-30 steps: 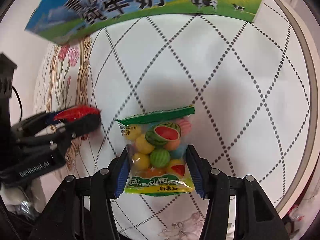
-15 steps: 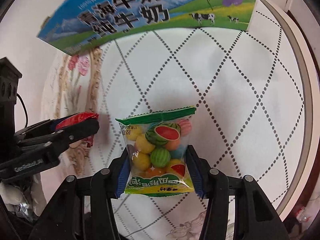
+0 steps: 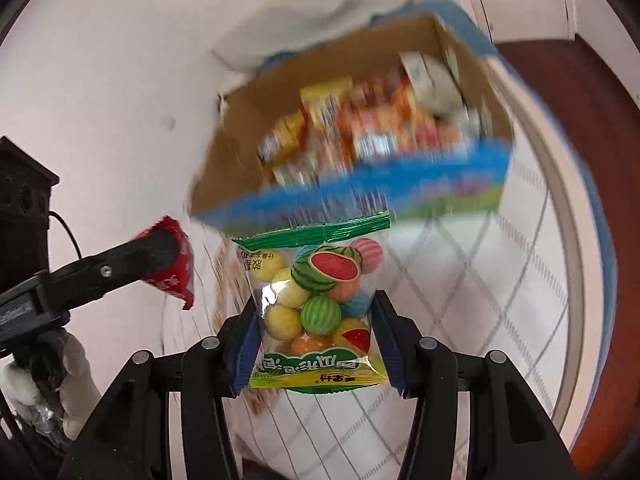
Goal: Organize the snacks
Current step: 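Carry both packets into the box and open both grippers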
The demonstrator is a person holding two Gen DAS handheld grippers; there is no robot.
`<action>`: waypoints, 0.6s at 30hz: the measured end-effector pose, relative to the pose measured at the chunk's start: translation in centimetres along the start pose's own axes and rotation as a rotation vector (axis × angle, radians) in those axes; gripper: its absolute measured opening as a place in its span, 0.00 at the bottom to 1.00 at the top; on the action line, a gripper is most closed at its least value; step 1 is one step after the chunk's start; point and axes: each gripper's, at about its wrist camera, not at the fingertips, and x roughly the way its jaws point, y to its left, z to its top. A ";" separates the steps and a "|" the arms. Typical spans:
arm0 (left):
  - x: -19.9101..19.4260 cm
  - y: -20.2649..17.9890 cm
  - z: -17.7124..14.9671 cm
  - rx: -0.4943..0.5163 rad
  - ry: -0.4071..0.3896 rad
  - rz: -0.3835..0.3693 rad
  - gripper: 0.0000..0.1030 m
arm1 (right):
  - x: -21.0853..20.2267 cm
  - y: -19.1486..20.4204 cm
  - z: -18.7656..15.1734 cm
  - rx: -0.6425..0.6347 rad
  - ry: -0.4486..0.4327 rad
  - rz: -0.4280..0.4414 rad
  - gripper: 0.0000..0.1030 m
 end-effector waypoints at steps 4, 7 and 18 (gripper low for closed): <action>0.3 -0.5 4.4 0.040 -0.008 0.098 0.52 | -1.6 1.1 4.5 -0.023 -0.072 -0.012 0.53; 1.7 0.8 7.2 0.034 0.037 0.161 0.52 | -2.1 1.3 8.2 -0.060 -0.123 -0.078 0.54; 9.9 5.4 10.6 0.021 0.252 0.402 0.53 | 4.4 -2.0 17.7 -0.101 -0.028 -0.306 0.54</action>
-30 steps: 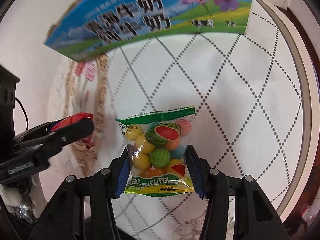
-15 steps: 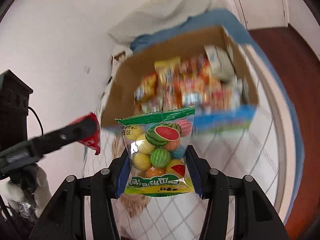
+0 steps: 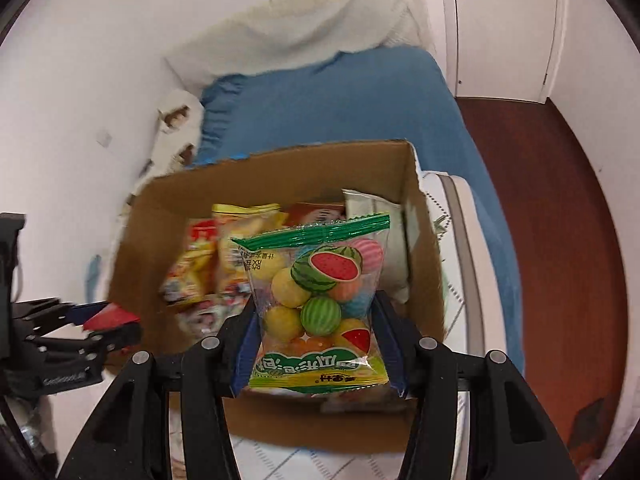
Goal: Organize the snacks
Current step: 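Carry both packets into the box and open both grippers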
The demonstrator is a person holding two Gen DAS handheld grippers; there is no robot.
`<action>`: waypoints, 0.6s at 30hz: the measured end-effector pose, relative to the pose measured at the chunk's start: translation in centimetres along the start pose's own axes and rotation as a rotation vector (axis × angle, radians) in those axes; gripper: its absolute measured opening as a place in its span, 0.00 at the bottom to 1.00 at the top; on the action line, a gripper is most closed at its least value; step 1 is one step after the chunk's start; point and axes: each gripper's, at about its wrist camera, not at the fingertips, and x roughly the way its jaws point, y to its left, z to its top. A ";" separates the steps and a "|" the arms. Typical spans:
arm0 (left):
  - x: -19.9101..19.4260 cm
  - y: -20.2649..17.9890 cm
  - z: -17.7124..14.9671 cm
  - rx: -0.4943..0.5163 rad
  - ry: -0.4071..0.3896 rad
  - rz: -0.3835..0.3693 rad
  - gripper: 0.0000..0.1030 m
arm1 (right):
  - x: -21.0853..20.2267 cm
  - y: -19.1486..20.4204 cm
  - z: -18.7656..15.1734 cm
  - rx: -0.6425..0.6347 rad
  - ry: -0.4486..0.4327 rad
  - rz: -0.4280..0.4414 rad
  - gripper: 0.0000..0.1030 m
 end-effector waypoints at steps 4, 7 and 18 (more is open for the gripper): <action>1.6 1.0 0.7 -0.078 0.040 -0.018 0.61 | 2.9 -1.0 1.1 0.031 0.061 -0.038 0.55; 1.8 0.8 1.0 -0.079 0.028 -0.020 0.84 | 4.2 -1.6 1.4 0.046 0.095 -0.081 0.82; 0.9 0.0 0.7 -0.095 -0.072 -0.026 0.84 | 3.4 0.0 -0.6 0.008 0.098 -0.109 0.94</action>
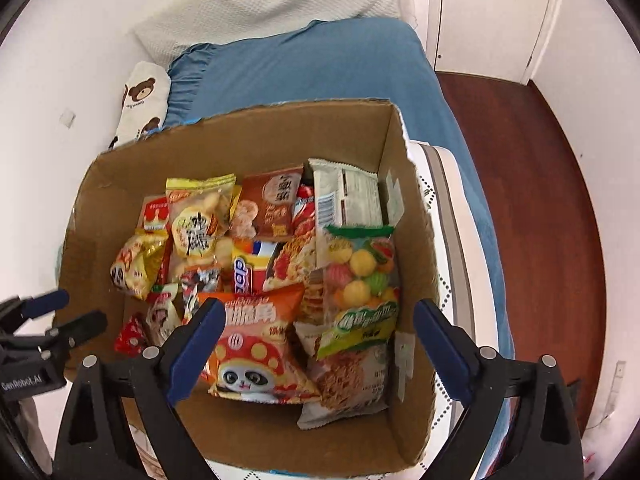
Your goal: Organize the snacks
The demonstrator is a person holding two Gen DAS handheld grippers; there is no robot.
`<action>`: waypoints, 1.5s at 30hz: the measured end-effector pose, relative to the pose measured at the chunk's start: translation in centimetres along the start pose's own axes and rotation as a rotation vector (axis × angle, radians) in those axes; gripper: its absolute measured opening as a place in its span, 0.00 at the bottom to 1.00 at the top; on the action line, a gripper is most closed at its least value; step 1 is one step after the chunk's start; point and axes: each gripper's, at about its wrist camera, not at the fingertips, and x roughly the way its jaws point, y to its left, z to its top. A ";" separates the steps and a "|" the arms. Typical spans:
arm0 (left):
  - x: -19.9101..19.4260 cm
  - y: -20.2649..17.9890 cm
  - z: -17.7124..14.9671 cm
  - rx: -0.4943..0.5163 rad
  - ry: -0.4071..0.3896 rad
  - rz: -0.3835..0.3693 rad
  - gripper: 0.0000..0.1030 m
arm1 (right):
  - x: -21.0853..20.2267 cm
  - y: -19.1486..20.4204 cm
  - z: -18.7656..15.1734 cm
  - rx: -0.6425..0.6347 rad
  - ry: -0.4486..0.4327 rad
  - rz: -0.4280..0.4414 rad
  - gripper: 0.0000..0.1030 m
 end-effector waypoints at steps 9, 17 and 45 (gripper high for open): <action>-0.3 -0.6 -1.6 -0.013 -0.023 -0.012 0.84 | -0.6 0.6 -2.2 -0.021 0.016 -0.044 0.95; -3.1 -0.7 -3.0 -0.022 -0.125 -0.004 0.84 | -3.7 0.6 -3.8 -0.019 -0.041 -0.061 0.97; -19.9 -1.9 -21.8 -0.040 -0.598 0.016 0.98 | -27.0 4.6 -20.3 -0.112 -0.514 -0.111 0.99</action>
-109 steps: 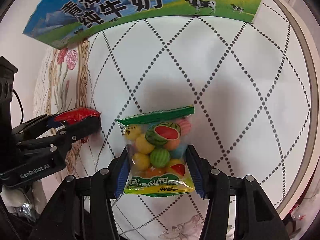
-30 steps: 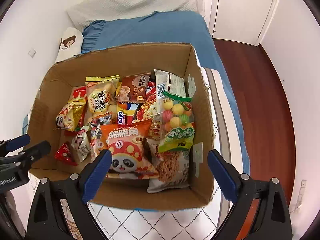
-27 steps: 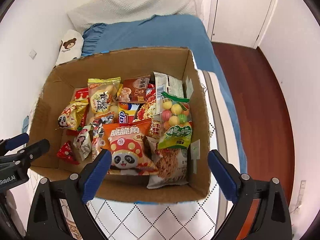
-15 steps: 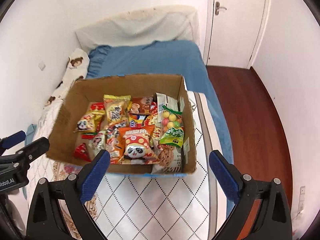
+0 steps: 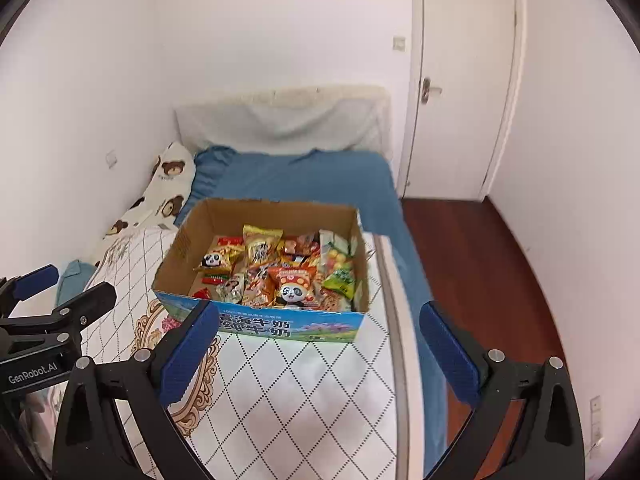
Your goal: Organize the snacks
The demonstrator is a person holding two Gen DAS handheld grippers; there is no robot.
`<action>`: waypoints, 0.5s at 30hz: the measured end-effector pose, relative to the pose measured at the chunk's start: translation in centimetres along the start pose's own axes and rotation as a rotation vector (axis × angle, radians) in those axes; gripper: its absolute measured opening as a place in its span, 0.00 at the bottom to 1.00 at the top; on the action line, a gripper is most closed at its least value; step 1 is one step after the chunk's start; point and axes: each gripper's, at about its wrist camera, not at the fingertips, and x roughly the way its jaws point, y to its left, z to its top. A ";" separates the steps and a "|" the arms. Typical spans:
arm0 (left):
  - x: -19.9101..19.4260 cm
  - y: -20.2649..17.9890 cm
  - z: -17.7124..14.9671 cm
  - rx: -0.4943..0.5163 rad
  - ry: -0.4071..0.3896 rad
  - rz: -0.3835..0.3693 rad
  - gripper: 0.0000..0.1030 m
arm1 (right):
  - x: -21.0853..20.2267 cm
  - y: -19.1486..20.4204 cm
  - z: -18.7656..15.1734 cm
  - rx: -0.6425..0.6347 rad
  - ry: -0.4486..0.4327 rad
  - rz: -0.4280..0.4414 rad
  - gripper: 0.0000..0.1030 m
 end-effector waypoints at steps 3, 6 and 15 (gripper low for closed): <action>-1.7 0.3 -0.7 -0.007 -0.014 -0.007 0.98 | -3.1 0.2 -0.5 -0.001 -0.053 -0.019 1.00; -3.5 0.7 -1.0 -0.011 -0.039 -0.002 0.98 | -5.7 0.4 -0.9 -0.009 -0.086 -0.032 1.00; -7.3 0.7 -2.2 0.005 -0.087 0.019 0.98 | -11.1 0.7 -1.8 0.012 -0.155 -0.036 1.00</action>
